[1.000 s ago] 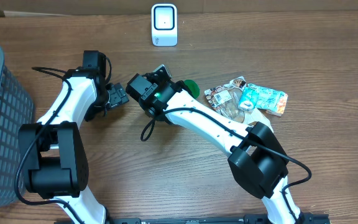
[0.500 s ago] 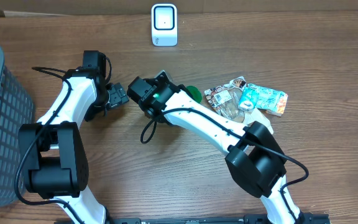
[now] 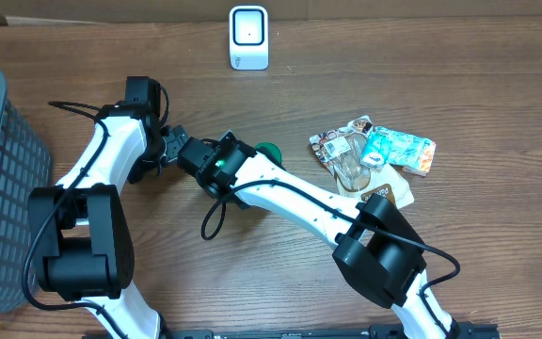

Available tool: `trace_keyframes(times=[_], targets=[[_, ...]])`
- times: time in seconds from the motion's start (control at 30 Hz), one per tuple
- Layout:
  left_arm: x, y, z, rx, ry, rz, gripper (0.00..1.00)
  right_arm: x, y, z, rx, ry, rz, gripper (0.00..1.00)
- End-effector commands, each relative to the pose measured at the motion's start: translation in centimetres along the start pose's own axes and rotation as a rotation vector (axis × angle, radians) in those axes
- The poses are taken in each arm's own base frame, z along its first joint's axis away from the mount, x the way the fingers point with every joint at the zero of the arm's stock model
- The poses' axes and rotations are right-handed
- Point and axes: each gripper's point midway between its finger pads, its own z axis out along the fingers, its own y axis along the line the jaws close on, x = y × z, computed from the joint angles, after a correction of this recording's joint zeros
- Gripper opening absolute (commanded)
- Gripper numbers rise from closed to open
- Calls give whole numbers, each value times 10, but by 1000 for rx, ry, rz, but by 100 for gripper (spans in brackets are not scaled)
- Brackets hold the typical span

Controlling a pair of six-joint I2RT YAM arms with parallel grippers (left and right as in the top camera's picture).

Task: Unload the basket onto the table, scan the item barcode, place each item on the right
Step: 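Carry the jar left and toward the front of the scanner, then hold the jar upright just in front of the scanner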

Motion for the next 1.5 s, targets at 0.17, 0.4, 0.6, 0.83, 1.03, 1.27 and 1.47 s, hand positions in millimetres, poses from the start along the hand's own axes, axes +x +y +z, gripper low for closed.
trace_keyframes(times=[0.17, 0.4, 0.6, 0.83, 1.03, 1.27, 1.47], targets=[[1, 4, 4, -18, 4, -6, 100, -24, -15, -40, -111, -89, 133, 69], [1, 4, 4, -18, 4, -6, 100, -36, -53, -53, -298, -128, 119, 100], [1, 4, 4, -18, 4, -6, 100, -40, -57, -26, -469, -114, 50, 100], [-1, 3, 4, -15, -3, -6, 100, -36, -42, -20, -537, -93, -1, 100], [-9, 15, 4, -40, -23, -22, 100, -30, -30, -3, -538, -57, -96, 96], [-35, 55, -4, 42, -1, -128, 100, -30, -24, 10, -540, -37, -102, 89], [-65, 61, -23, 248, -50, 78, 99, -31, -21, 23, -540, -23, -99, 86]])
